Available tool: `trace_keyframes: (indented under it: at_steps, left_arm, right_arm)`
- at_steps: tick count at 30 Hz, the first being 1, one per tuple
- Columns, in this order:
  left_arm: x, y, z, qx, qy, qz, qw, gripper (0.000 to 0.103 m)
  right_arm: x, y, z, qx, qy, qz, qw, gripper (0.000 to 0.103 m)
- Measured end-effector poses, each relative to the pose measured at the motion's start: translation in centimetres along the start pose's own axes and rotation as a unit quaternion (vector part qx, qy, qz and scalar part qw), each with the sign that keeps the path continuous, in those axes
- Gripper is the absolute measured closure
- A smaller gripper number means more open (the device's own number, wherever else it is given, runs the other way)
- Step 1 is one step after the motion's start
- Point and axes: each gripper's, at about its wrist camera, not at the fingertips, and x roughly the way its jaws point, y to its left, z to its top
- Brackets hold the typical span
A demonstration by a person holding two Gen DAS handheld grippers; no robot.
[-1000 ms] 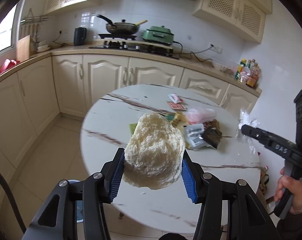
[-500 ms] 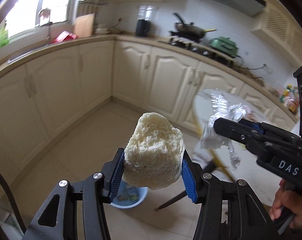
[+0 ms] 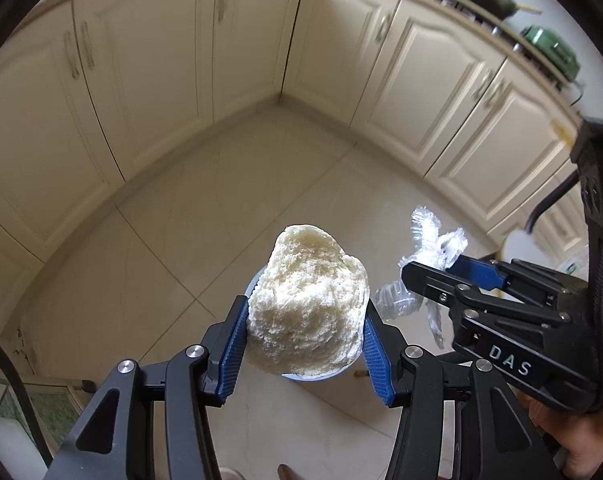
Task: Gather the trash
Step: 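Carry the rice cake and plastic wrap toward the blue bucket, then open both tools over the blue bucket to drop the items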
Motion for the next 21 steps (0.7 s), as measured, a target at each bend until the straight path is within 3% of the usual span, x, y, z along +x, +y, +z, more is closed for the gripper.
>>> trace_keyframes:
  at_steps: [4, 6, 12, 15, 17, 21]
  left_arm:
    - [3.3, 0.4, 1.0, -0.005, 0.028, -0.016, 0.9995, 0.054]
    - [5.1, 0.7, 1.8, -0.004, 0.039, -0.014, 0.9991, 0.054]
    - [8.9, -0.5, 3.5, -0.009, 0.066, -0.018, 0.9977, 0.053]
    - [9.5, -0.5, 3.3, -0.008, 0.077, -0.012, 0.9969, 0.049]
    - [9.4, -0.9, 4.0, -0.007, 0.073, -0.007, 0.9972, 0.034]
    - [7.6, -1.5, 4.7, -0.001, 0.057, 0.021, 0.9981, 0.030]
  right_arm:
    - [4.2, -2.3, 0.1, 0.021, 0.033, 0.000, 0.999, 0.063]
    - [5.3, -3.2, 0.2, 0.025, 0.040, -0.005, 0.999, 0.048]
    - [7.2, -5.8, 1.2, 0.043, 0.047, -0.027, 0.998, 0.040]
    - [7.1, -6.8, 0.9, 0.061, 0.039, -0.036, 0.997, 0.034]
    - [6.9, -7.4, 0.9, 0.068, 0.036, -0.039, 0.996, 0.033]
    - [6.3, -7.2, 1.1, 0.070, 0.032, -0.038, 0.996, 0.032]
